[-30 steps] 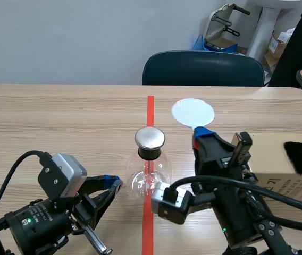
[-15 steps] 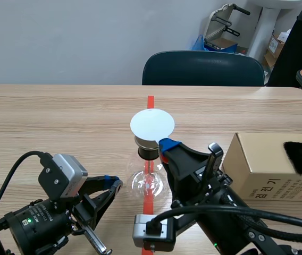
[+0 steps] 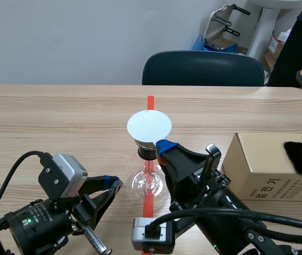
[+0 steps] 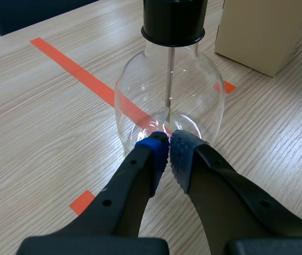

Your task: Do the electroscope experiment

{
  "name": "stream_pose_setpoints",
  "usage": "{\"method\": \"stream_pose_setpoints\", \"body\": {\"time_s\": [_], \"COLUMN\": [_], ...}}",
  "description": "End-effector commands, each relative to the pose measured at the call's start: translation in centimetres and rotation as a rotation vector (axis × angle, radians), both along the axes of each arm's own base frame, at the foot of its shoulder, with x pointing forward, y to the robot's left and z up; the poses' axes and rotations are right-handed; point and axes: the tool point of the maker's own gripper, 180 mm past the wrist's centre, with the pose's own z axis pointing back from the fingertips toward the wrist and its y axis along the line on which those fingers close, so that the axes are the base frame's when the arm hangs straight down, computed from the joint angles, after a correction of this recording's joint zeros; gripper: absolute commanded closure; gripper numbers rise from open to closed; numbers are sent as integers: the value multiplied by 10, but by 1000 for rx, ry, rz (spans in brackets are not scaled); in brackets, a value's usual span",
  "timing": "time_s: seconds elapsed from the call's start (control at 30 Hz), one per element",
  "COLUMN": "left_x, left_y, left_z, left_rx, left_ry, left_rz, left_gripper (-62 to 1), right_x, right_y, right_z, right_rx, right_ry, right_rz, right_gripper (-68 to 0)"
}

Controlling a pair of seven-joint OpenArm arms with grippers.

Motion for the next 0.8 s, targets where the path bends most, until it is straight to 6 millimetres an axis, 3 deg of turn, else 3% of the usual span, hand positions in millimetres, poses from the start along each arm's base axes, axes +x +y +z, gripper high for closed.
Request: {"method": "stream_pose_setpoints", "body": {"time_s": [0.0,0.2,0.47,0.77], "left_x": [5,5,5,5], "left_y": [-3,-3,-3,-3], "left_z": [12,12,12,12], "left_rx": [-27,-27,-27,-27], "left_ry": [-35,-35,-35,-35], "left_rz": [2,2,2,2], "left_gripper": [-59,-59,-59,-59], "right_x": [7,20,37,43], "right_y": [-7,-26,-66,-102], "right_z": [9,10,13,13], "right_rx": [5,21,51,76], "right_ry": [-33,-33,-32,-31], "right_rz": [-30,-156,-395,-598], "right_gripper": [-8,-8,-8,-8]}}
